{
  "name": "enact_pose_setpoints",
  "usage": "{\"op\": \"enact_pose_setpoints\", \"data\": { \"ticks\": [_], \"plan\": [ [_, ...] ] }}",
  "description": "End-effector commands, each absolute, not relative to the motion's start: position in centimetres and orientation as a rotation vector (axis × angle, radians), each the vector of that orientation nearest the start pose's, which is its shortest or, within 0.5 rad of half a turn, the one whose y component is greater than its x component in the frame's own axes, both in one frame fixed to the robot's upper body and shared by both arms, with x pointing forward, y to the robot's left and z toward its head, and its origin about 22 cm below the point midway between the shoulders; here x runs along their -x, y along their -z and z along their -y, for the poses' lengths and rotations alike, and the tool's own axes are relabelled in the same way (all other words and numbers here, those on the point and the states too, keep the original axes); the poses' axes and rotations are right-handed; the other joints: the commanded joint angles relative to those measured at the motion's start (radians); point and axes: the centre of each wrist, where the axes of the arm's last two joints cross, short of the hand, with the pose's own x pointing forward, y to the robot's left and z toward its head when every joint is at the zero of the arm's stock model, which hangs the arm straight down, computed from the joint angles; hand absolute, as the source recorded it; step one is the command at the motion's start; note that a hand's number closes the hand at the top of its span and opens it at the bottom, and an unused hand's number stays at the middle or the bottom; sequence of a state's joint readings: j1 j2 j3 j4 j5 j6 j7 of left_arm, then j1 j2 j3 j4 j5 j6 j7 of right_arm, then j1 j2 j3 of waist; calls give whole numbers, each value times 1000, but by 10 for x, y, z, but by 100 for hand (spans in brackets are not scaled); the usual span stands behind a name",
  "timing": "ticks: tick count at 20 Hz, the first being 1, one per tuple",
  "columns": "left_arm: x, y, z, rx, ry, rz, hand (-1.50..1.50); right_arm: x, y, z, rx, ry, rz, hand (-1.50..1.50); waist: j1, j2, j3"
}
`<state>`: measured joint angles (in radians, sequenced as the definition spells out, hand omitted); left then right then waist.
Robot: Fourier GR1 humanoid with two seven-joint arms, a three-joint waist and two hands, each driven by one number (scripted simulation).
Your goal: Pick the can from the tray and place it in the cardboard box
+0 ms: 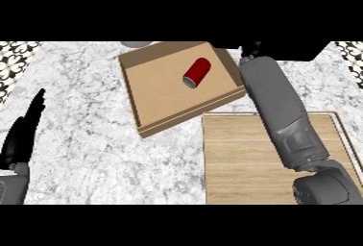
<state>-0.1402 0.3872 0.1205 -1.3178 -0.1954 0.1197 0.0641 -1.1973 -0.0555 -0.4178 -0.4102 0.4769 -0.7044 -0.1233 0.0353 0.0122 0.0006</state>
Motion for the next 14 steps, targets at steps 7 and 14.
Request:
{"op": "enact_pose_setpoints", "data": {
  "ticks": [7, 14],
  "plan": [
    [-268, -20, -364, -654, 196, 1355, 0, -446, -105, 221, 735, 60, 1691, -150, -49, -18, -1],
    [-262, -12, -369, -672, 188, 1345, 0, -404, -102, 294, 712, -100, 1632, -150, -68, -22, -2]
  ]
}}
